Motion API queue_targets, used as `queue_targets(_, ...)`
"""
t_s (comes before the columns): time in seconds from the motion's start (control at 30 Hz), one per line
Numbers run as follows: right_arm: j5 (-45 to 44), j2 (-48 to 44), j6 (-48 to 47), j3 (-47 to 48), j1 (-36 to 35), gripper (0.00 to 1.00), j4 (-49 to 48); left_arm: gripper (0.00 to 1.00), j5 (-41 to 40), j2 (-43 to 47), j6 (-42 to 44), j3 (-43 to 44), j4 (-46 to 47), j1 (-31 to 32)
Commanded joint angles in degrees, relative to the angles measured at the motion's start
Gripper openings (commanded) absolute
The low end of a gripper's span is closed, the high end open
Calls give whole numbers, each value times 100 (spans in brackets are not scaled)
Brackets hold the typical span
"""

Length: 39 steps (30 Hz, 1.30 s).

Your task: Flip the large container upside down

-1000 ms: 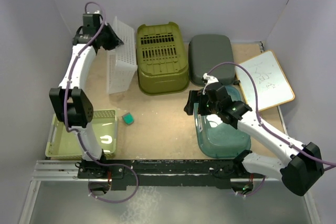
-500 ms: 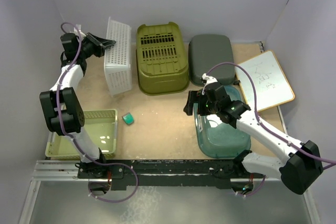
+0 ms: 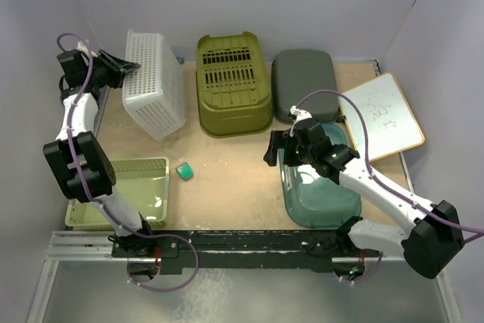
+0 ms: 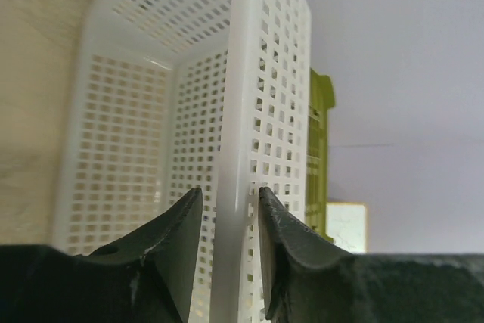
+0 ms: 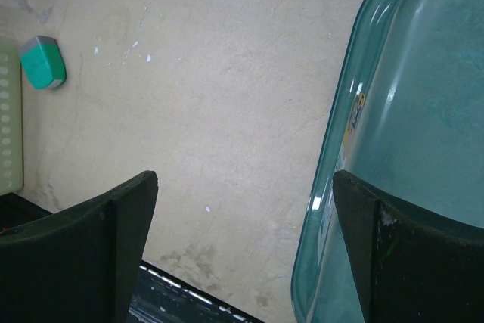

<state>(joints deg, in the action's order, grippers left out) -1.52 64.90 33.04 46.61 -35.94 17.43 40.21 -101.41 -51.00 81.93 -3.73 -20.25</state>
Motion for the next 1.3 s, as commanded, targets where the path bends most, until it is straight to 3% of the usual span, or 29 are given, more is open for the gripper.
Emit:
queue_targets(0.0, 72, 75, -22, 85, 13, 100, -184, 35, -998, -147, 1324, 197, -1813, -145)
queue_targets(0.1, 73, 75, -30, 81, 10, 100, -172, 42, -1615, -249, 1737, 467, -2427, -147)
queue_targets(0.5, 117, 169, -39, 113, 9, 100, -214, 65, -2928, -311, 2296, 933, -3071, -140)
queue_targets(0.67, 93, 173, -53, 138, 9, 100, -223, 67, -3316, -183, 2408, 1105, -3258, -73)
queue_targets(0.9, 90, 68, -63, 96, 10, 100, -153, 67, -5304, 455, 2732, 1551, -4066, 998)
queue_targets(1.03, 155, 31, -69, 18, 9, 100, -184, 67, -5997, 1261, 2481, 887, -4193, 1556)
queue_targets(1.27, 219, 98, -110, -41, 9, 100, -272, 65, -6580, 2989, 1296, -1301, -4130, 1736)
